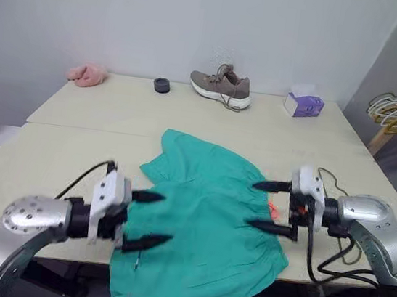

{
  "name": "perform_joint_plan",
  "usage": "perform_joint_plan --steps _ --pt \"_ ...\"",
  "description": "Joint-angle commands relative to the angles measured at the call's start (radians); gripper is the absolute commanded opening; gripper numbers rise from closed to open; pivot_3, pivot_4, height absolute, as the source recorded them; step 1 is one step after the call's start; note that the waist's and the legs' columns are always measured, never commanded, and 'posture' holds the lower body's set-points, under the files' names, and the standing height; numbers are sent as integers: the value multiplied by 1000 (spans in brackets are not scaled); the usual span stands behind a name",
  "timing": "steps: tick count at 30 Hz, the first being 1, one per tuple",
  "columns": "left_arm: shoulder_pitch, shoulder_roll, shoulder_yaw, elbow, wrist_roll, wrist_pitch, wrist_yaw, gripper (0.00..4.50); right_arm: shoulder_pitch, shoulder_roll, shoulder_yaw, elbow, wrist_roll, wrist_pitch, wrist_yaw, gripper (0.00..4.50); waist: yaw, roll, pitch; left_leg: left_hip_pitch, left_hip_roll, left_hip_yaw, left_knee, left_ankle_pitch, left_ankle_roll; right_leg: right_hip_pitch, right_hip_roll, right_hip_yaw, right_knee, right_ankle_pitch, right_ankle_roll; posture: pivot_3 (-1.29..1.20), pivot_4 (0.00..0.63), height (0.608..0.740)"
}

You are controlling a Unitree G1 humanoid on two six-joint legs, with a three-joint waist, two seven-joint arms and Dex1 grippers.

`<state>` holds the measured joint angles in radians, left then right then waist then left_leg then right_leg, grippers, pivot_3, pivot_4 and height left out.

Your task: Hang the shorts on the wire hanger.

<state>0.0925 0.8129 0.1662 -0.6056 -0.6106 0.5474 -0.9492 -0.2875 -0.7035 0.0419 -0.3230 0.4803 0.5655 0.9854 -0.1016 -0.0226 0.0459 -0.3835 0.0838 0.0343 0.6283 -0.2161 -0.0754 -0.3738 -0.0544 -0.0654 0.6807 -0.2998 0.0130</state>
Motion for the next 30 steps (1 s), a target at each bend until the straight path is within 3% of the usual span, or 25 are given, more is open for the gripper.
perform_joint_plan --steps 1,4,10,17,30 --pt "-86 -29 -31 22 -1 27 59 4470 13 79 -118 69 -77 39 -276 4500 -4 -1 -1 -1 0 1 0 0 0 0 0 1 0 0 1 -196 0 740" --pt "-152 -29 -67 51 -3 38 43 4470 44 154 -196 124 -130 32 -453 4500 -7 -1 -2 -7 0 1 0 0 0 -1 0 1 0 1 1 -213 0 740" --pt "-209 18 -84 87 -72 75 -75 4470 96 207 -262 189 -235 2 -654 4500 -31 2 -2 -15 0 1 -1 0 0 -9 1 2 1 0 1 -237 0 740" --pt "-283 40 -80 128 -90 78 -137 4470 115 209 -309 250 -277 62 -760 4500 -65 3 -3 -14 0 1 0 1 1 -8 1 2 1 1 2 -248 0 740" --pt "-351 39 -95 170 -58 61 -133 4470 38 226 -330 447 -284 129 -821 4500 -80 3 -3 -12 0 0 0 1 2 -6 1 3 1 1 3 -227 0 740"
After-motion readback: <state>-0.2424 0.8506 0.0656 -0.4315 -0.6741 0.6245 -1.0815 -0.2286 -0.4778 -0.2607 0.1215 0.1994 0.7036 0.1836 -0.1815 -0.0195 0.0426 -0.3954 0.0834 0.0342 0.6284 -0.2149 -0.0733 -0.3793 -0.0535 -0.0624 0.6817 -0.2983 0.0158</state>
